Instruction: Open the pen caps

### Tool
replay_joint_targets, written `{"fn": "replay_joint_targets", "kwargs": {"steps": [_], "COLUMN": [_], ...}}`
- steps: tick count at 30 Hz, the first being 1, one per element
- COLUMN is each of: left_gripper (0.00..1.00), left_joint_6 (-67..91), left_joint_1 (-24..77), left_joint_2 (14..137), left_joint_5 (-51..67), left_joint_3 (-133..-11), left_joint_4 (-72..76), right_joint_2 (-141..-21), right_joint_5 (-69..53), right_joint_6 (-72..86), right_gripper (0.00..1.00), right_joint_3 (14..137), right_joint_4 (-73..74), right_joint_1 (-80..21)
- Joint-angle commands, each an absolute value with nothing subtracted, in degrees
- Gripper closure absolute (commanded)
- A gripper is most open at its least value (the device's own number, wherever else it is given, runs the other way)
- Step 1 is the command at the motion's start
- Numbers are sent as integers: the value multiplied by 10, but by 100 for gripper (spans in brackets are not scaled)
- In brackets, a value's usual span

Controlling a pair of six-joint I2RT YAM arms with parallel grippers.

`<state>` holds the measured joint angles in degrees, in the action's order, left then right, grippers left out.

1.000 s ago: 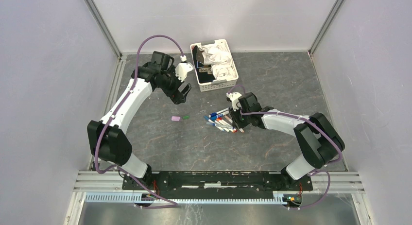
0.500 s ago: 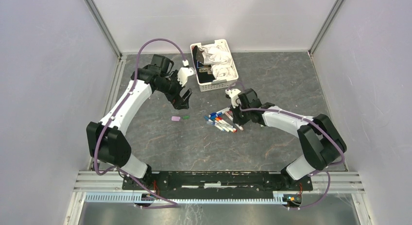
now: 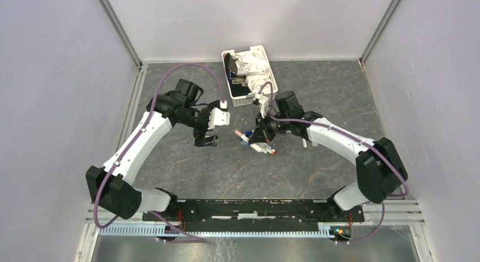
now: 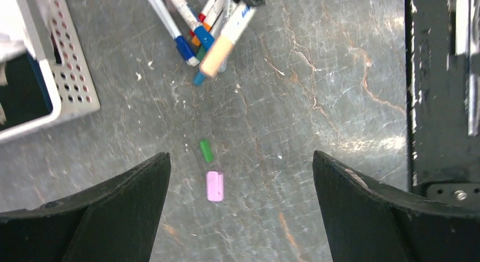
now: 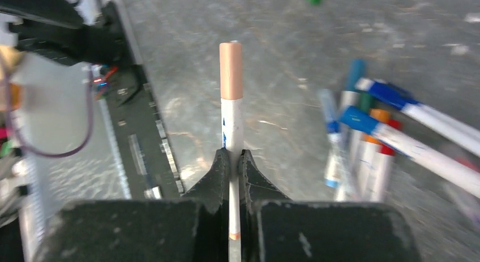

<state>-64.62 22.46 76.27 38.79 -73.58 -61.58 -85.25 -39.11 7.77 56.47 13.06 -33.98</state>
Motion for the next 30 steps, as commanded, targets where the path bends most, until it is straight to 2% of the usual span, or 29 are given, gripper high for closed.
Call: {"fn": "replay_joint_targets", "kwargs": {"steps": [1, 12, 17, 20, 24, 25, 28, 30], "left_gripper": [1, 21, 35, 47, 76, 80, 85, 87], "left_joint_6": [-770, -782, -778, -778, -789, -789, -784, -780], "left_joint_1": [273, 349, 372, 381, 386, 387, 389, 391], "left_joint_2": [762, 796, 796, 797, 794, 794, 793, 793], "left_joint_5": [344, 278, 259, 241, 212, 208, 211, 213], "left_joint_3": [-738, -723, -713, -711, -703, -703, -708, -710], "left_joint_4": [-644, -636, -627, -623, -616, -613, -612, -613], "right_joint_2": [-894, -935, -948, -954, -958, -960, -965, -972], "right_joint_5": [-523, -588, -598, -603, -606, -606, -605, -609], "right_joint_6": [146, 239, 248, 247, 235, 235, 257, 272], "right_gripper": [100, 100, 100, 100, 100, 97, 67, 59], "right_joint_3": [589, 611, 621, 627, 629, 629, 630, 634], "right_joint_4": [64, -32, -36, -34, -21, -20, -45, -66], "right_joint_1": [-360, -372, -374, -373, -374, -374, -380, -387]}}
